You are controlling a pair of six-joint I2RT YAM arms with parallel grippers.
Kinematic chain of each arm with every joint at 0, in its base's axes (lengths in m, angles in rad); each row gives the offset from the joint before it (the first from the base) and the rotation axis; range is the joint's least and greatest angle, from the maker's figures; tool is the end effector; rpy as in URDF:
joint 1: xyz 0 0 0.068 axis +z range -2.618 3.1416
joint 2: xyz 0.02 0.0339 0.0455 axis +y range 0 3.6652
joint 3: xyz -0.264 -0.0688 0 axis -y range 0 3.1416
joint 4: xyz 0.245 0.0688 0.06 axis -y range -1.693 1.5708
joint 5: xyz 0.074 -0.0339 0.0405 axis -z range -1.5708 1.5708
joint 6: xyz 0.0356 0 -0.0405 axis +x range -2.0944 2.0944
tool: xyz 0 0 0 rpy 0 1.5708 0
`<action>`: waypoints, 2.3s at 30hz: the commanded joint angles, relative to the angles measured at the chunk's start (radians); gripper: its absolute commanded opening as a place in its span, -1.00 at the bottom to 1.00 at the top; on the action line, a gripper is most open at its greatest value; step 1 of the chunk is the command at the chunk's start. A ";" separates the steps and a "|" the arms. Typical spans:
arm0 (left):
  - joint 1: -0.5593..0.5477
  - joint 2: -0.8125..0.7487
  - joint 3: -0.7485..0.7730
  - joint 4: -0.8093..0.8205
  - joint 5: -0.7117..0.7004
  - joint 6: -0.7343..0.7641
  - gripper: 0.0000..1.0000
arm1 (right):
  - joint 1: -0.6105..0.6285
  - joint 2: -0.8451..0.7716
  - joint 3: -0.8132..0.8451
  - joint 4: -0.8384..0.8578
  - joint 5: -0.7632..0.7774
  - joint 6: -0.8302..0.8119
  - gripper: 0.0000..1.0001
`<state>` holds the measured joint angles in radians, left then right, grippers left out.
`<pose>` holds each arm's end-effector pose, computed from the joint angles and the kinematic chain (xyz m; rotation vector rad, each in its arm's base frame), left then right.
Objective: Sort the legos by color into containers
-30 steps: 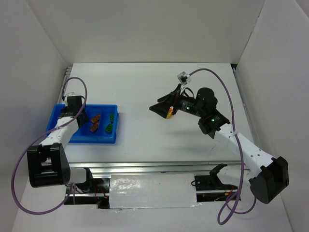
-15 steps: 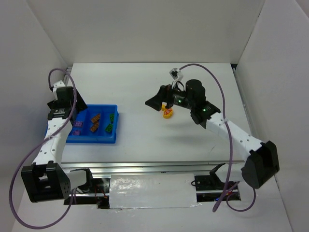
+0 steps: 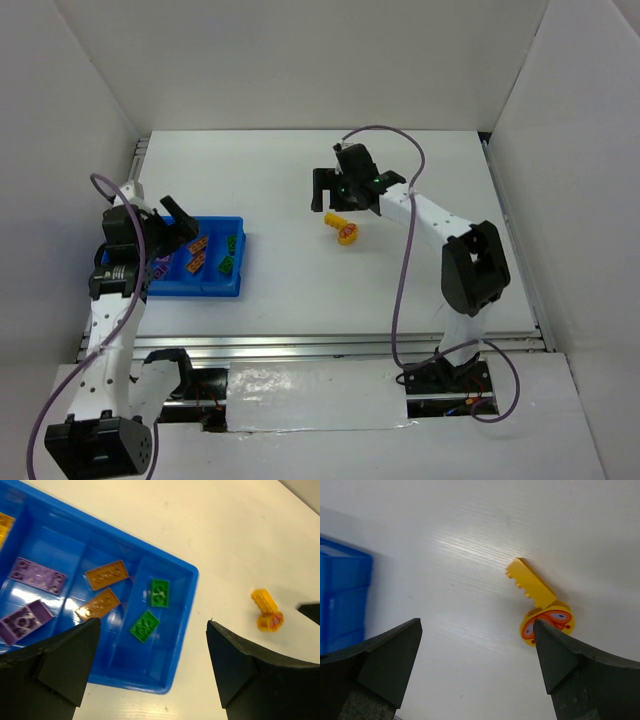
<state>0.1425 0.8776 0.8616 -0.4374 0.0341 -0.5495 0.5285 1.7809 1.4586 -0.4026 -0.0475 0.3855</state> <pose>0.1939 0.0266 0.3246 -0.6701 1.9228 -0.2912 0.3519 0.2074 0.2784 -0.1931 2.3438 0.5172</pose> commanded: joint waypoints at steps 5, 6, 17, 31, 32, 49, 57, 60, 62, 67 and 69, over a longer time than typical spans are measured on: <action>-0.081 -0.025 -0.018 0.080 0.156 0.074 0.99 | -0.087 0.130 0.103 -0.196 0.063 -0.025 0.99; -0.083 -0.022 -0.016 0.078 0.158 0.075 0.99 | -0.087 0.143 0.098 -0.196 0.058 -0.010 0.99; -0.118 -0.014 -0.010 0.071 0.162 0.083 0.99 | -0.067 0.156 -0.050 -0.108 0.046 0.122 0.92; -0.123 0.000 -0.006 0.074 0.193 0.089 0.99 | -0.038 0.213 -0.014 -0.159 0.277 0.165 0.54; -0.123 0.000 -0.007 0.074 0.194 0.089 0.99 | -0.035 0.215 -0.011 -0.159 0.281 0.165 0.54; -0.124 0.017 -0.010 0.077 0.219 0.088 0.99 | -0.021 0.146 -0.089 -0.090 0.258 0.122 -1.00; -0.124 0.044 -0.006 0.103 0.306 0.077 0.99 | -0.019 -0.080 -0.280 0.074 0.101 0.047 -1.00; -0.126 0.058 -0.001 0.108 0.346 0.069 0.99 | -0.012 -0.113 -0.296 0.096 0.081 0.015 -1.00; -0.126 0.066 0.010 0.103 0.383 0.063 0.99 | -0.002 -0.155 -0.322 0.138 0.023 -0.022 -1.00; -0.126 0.139 0.104 0.045 0.548 0.045 0.99 | 0.095 -0.274 -0.389 0.271 -0.212 -0.169 -1.00; -0.126 0.170 0.151 0.016 0.659 0.027 0.99 | 0.139 -0.293 -0.367 0.278 -0.224 -0.200 -1.00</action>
<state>0.0223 1.0214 0.9253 -0.4099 0.5064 -0.4953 0.5972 1.5509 1.0744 -0.2409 -0.1471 0.2920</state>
